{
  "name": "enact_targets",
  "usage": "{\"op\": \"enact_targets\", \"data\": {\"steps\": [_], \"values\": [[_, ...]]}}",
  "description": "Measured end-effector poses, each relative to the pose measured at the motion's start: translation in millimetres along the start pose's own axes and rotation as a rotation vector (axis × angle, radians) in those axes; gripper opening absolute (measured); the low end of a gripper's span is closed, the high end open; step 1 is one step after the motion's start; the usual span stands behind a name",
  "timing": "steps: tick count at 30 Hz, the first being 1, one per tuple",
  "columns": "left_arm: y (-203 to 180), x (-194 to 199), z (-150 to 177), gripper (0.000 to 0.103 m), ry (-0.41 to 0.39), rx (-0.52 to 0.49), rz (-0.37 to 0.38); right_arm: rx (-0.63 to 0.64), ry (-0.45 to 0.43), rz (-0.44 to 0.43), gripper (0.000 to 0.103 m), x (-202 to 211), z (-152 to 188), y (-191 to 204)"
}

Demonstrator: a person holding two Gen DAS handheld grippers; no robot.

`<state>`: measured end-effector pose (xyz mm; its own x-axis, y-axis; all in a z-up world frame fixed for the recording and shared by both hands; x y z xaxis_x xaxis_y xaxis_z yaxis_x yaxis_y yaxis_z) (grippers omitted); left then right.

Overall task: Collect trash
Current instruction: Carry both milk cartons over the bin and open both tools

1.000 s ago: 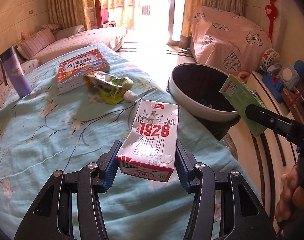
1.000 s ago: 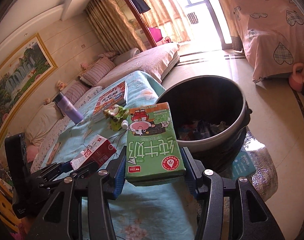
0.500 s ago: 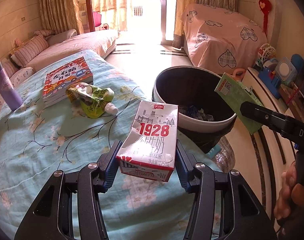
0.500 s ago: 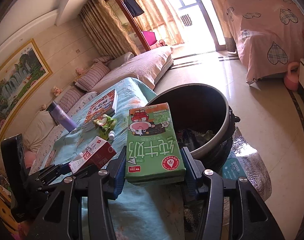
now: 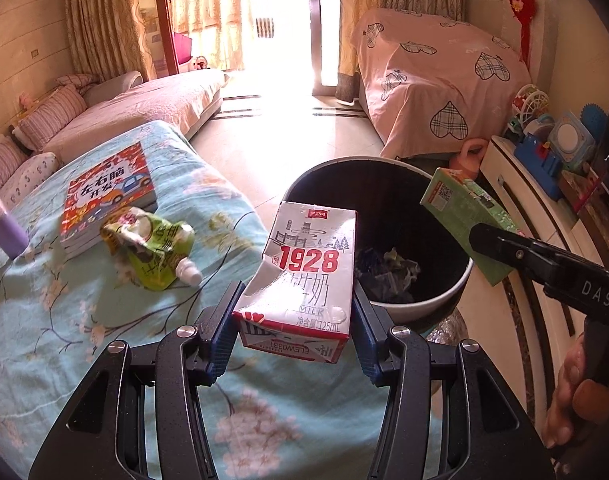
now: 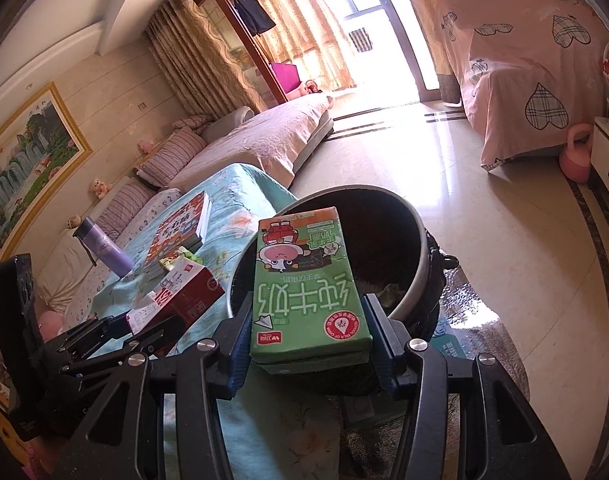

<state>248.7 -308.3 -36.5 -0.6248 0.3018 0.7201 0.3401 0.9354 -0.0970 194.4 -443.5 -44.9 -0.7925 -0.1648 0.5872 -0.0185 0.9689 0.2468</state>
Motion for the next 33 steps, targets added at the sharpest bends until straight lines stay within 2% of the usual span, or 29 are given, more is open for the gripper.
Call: {"op": "enact_targets", "data": {"steps": [13,26,27,33], "values": [[-21,-35,-30,0.05,0.04,-0.005,0.021,0.015,0.025,0.022,0.051,-19,-19,-16],[-29,-59,-37,0.05,0.077,-0.012,0.016,0.03,0.064,0.037,0.051,-40,-29,-27],[-29,-61,-38,0.047,0.08,-0.012,0.017,0.03,0.067,0.04,0.051,-41,-29,-28],[-30,-64,-42,0.048,0.089,-0.013,0.038,0.029,0.068,0.043,0.052,-46,-35,-33]]}}
Point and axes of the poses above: each gripper's, at about its wrist camera, not at the fingertips, and x roughly against the way its jaws point, y to its left, z to its underside, the point moved 5 cm from there along -x, roughly the way its jaws point, and after that the axes turned 11 degrees about x, right-handed, at the moved point
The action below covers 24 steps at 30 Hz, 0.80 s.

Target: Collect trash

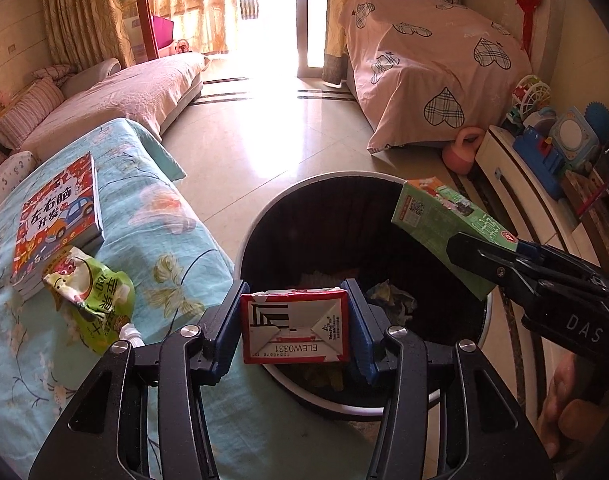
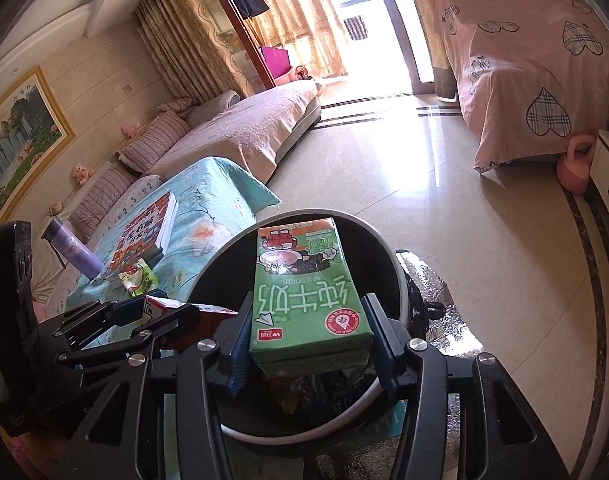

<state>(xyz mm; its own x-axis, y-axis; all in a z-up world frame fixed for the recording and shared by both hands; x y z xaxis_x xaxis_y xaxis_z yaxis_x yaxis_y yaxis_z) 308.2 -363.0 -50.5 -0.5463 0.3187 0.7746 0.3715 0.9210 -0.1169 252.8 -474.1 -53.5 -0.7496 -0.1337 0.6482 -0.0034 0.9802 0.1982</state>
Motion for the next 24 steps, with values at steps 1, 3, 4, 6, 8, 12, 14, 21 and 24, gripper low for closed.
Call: {"op": "enact_targets", "data": {"steps": [1,3,4,6,8,12,14,21,24], "values": [[1,1,0,0.05,0.003,0.007,0.009,-0.008,0.003,-0.009,0.054,-1,-1,-2],[5,6,0,0.058,0.001,0.029,0.026,-0.03,0.006,-0.032,0.055,-2,0,-5],[8,11,1,0.063,-0.007,0.041,0.032,-0.04,0.005,-0.04,0.055,-2,0,-6],[13,22,4,0.066,-0.028,0.06,0.054,-0.058,-0.009,-0.049,0.056,4,3,-6],[21,36,12,0.07,-0.043,0.082,0.063,-0.072,-0.027,-0.055,0.062,11,7,-4],[42,62,34,0.077,-0.071,0.132,0.074,-0.096,-0.061,-0.078,0.073,30,19,7],[58,79,51,0.079,-0.093,0.168,0.065,-0.1,-0.071,-0.091,0.078,39,26,18],[114,140,108,0.084,-0.182,0.276,0.03,-0.053,-0.132,-0.153,0.094,77,56,82],[134,169,126,0.087,-0.239,0.293,-0.012,-0.015,-0.178,-0.153,0.1,94,63,110]]}}
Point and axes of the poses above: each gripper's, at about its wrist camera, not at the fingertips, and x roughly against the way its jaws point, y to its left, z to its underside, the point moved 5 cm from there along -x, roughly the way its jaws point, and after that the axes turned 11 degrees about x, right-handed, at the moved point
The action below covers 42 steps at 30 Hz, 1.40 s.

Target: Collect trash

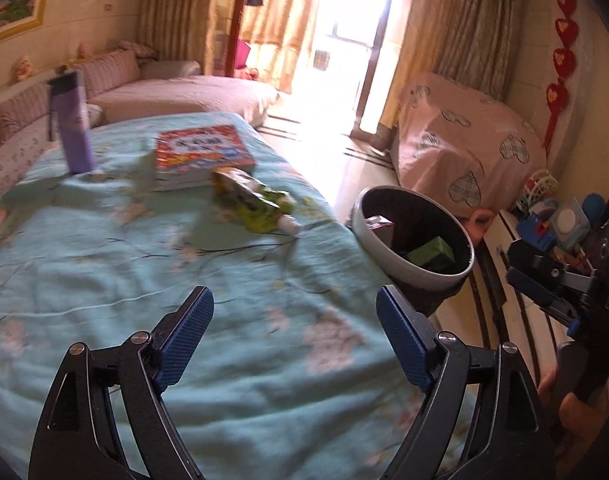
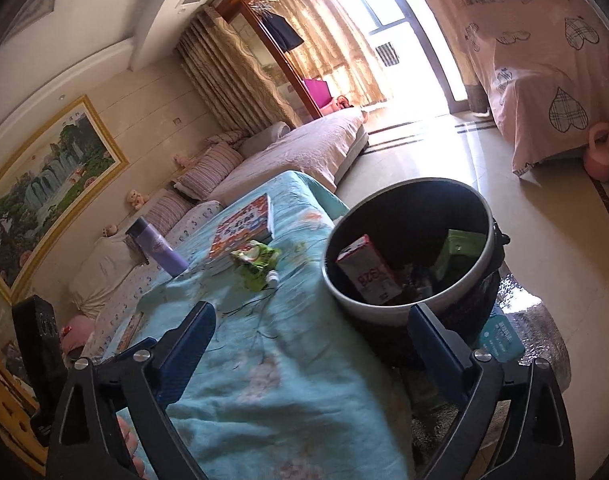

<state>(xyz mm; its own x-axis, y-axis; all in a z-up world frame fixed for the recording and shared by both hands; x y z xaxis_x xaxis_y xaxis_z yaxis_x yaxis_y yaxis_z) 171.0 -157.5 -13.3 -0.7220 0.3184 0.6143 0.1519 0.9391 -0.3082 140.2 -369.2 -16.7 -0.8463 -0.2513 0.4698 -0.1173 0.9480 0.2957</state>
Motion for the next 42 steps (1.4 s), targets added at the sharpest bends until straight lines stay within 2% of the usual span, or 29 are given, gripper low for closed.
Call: {"op": "enact_targets", "data": {"steps": [2,4,8,11,19,29,42], "values": [[12,24,-2,0.089,-0.061,0.006,-0.015,0.05,-0.037,0.011,0.103,10,-4,24],[23,48,-4,0.102,-0.146,0.014,-0.049,0.109,-0.088,0.028,0.103,22,-10,47],[45,78,2,0.103,-0.299,0.036,-0.13,0.23,-0.24,0.109,0.103,41,-5,82],[59,85,15,0.103,-0.336,0.022,-0.165,0.295,-0.275,0.198,0.103,37,10,93],[75,90,41,0.103,-0.361,-0.013,-0.217,0.291,-0.266,0.195,0.103,19,34,91],[83,95,41,0.103,-0.379,0.003,-0.265,0.335,-0.273,0.206,0.103,25,44,100],[81,99,43,0.103,-0.389,-0.012,-0.268,0.37,-0.276,0.199,0.103,30,47,110]]}}
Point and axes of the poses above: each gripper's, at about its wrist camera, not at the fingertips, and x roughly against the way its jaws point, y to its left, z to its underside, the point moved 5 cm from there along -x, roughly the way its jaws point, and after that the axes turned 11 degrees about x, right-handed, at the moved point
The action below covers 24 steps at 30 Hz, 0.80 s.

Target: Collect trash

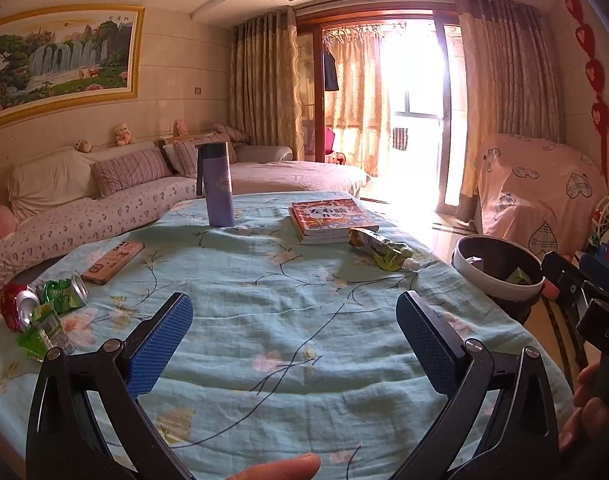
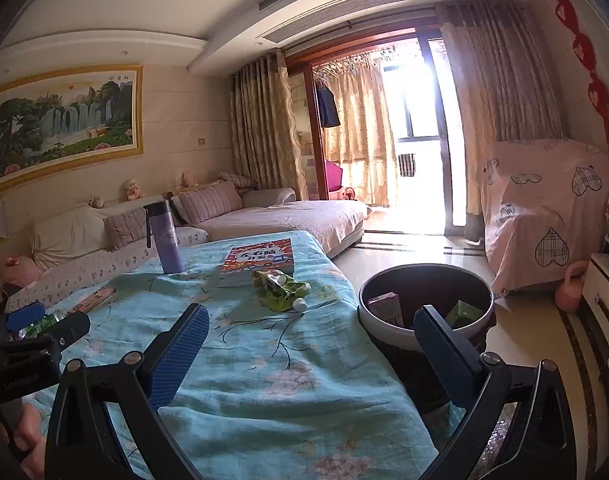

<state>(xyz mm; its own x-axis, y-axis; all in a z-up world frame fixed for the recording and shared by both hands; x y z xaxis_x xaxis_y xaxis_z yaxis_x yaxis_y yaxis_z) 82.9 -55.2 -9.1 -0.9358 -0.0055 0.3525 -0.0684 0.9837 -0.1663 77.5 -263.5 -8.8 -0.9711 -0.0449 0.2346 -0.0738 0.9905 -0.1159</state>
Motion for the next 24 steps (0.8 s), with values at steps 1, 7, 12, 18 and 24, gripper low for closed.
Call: {"op": "enact_targets", "data": {"steps": [1,7,12,18,24], "values": [[-0.4,0.1,0.1,0.103,0.001,-0.001,0.002,0.001,0.001,-0.002,0.103,0.1,0.2,-0.1],[-0.1,1.3,0.8,0.103,-0.005,-0.001,0.001,-0.002,-0.003,-0.004,0.103,1.7,-0.5,-0.6],[1.5,1.3,0.5,0.103,-0.004,0.003,-0.001,-0.006,-0.008,-0.003,0.103,3.1,-0.9,-2.7],[2.1,2.5,-0.2,0.103,-0.019,-0.002,-0.013,-0.007,-0.009,-0.004,0.103,3.2,-0.7,-3.3],[1.9,1.7,0.3,0.103,-0.016,-0.002,-0.01,-0.006,-0.008,-0.006,0.103,4.1,-0.5,-3.1]]}}
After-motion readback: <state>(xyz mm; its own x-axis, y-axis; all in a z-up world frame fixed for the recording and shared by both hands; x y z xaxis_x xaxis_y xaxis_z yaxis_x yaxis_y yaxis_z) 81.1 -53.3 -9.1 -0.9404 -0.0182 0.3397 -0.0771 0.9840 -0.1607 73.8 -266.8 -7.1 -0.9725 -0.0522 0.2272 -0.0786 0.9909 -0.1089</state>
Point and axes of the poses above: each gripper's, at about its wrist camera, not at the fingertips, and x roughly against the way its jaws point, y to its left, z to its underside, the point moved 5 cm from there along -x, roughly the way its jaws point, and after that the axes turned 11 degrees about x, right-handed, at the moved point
